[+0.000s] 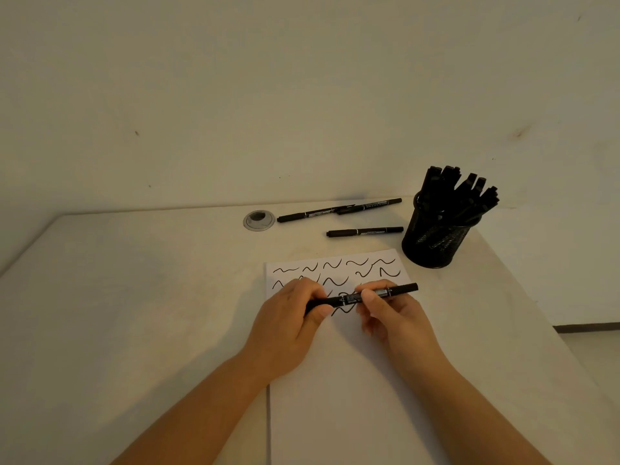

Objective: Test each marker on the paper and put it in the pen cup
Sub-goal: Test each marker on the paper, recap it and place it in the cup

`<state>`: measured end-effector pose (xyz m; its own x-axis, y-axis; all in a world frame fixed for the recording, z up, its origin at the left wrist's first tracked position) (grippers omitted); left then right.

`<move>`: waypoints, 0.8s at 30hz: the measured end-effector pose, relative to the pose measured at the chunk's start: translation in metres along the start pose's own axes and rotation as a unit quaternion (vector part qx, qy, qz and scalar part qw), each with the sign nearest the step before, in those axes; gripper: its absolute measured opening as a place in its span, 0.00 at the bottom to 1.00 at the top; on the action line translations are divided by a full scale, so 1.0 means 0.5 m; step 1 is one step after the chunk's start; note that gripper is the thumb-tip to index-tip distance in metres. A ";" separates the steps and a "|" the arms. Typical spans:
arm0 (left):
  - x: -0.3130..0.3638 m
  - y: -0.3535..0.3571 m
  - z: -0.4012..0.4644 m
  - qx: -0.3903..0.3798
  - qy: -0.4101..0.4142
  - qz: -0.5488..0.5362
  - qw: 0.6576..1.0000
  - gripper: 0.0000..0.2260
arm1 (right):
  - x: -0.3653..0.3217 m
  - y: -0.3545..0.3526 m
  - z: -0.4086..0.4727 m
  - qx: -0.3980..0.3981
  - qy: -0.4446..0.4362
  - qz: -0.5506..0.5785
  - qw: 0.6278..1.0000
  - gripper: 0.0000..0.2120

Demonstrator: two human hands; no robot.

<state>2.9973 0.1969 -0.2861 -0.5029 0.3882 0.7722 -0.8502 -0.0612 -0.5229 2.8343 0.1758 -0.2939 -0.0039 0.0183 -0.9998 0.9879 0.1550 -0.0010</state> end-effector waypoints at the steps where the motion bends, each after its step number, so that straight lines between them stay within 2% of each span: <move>1: -0.004 -0.002 -0.001 0.004 -0.014 -0.007 1.000 0.11 | 0.001 -0.004 0.002 0.017 0.018 0.041 0.999 0.09; 2: -0.006 -0.005 0.000 0.010 -0.026 -0.016 1.000 0.08 | 0.001 -0.010 0.005 0.036 0.030 0.063 0.997 0.10; 4: -0.007 -0.018 0.004 0.036 -0.042 -0.053 0.997 0.01 | -0.003 -0.029 0.010 0.059 0.020 0.017 0.998 0.12; 6: -0.005 -0.030 0.010 0.068 -0.059 -0.101 0.991 0.04 | -0.015 -0.047 0.015 0.059 -0.019 -0.079 0.995 0.13; 8: -0.004 -0.034 0.016 0.079 -0.080 -0.136 0.984 0.07 | -0.034 -0.055 0.014 0.050 -0.080 -0.202 0.975 0.13; 9: -0.004 -0.033 0.018 0.077 -0.083 -0.140 0.984 0.09 | -0.046 -0.056 0.011 0.052 -0.130 -0.286 0.948 0.13; 11: 0.005 -0.025 0.024 0.058 -0.071 -0.127 0.988 0.10 | -0.067 -0.047 0.005 0.056 -0.245 -0.452 0.856 0.08; 12: 0.013 -0.020 0.028 0.046 -0.060 -0.115 0.990 0.08 | -0.073 -0.040 0.001 0.048 -0.281 -0.496 0.820 0.07; 13: 0.023 -0.015 0.034 0.036 -0.049 -0.102 0.993 0.06 | -0.077 -0.034 -0.001 0.038 -0.297 -0.517 0.802 0.07; 18: 0.068 0.007 0.068 0.009 -0.002 -0.028 1.000 0.04 | -0.098 -0.023 0.001 0.045 -0.339 -0.522 0.781 0.08; 21: 0.095 0.017 0.089 0.008 0.016 -0.030 0.999 0.05 | -0.109 -0.033 0.008 0.069 -0.324 -0.509 0.794 0.08; 24: 0.118 0.031 0.114 0.001 0.031 -0.057 0.998 0.05 | -0.112 -0.055 0.017 0.083 -0.303 -0.502 0.806 0.14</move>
<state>2.9457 0.1663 -0.2282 -0.3921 0.4482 0.8034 -0.9017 -0.0142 -0.4322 2.8089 0.1624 -0.2378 -0.7874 -0.5271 -0.3196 0.5413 -0.3433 -0.7676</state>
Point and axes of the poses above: each hand's wrist, its own z-axis towards the middle knuckle, its own y-axis out of the palm, x = y × z, the point moved 3 cm from there along z, towards the middle knuckle, and after that the axes turned 14 degrees about -z, right-handed, at the moved point
